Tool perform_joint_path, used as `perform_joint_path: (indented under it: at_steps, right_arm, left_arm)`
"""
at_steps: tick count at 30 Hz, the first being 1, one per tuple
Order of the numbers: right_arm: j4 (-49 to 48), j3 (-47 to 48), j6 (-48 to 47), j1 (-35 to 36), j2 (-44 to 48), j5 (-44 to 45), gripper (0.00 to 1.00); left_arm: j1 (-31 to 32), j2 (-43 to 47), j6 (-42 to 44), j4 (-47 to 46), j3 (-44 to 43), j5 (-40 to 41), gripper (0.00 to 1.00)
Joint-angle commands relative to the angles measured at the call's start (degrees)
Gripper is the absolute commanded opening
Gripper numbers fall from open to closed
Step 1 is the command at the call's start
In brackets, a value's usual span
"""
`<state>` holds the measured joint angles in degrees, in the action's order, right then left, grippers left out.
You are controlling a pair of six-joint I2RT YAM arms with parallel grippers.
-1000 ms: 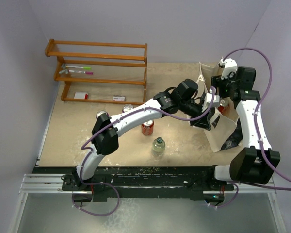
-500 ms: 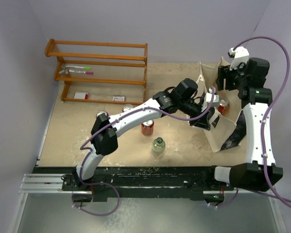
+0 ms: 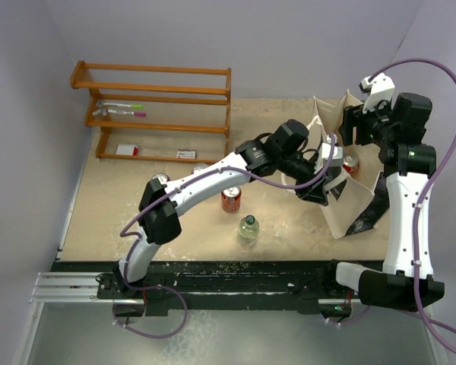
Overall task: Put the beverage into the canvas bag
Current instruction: Place the drink in the canvas bag.
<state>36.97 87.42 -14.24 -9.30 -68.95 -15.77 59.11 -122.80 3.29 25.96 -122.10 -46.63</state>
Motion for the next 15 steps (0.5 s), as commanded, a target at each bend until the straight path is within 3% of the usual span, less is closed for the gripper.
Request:
perform_joint_path:
  at_steps: [1,6,10,13,15]
  right_arm:
    - [0.89,3.05,-2.17,0.5,1.98,-7.69,0.69]
    - [2.62,6.31,-1.7,1.39,2.09,-12.25,0.69]
    - [3.42,7.78,-1.72,3.92,2.22,-14.63,0.68]
    - [3.62,7.94,-2.08,5.92,2.48,-17.1,0.68]
    - [4.1,7.7,-2.7,7.57,2.14,-19.1,0.68]
  left_arm:
    - [-0.07,5.9,4.5,2.31,-3.43,0.05,0.55]
    - [-1.93,11.04,10.72,6.02,-0.42,2.04,0.79]
    - [-7.15,17.1,13.71,8.62,4.02,2.6,0.92]
    - [-12.03,21.61,16.11,10.71,8.21,4.04,0.99]
    - [-14.91,24.5,18.82,12.55,11.28,6.9,0.99]
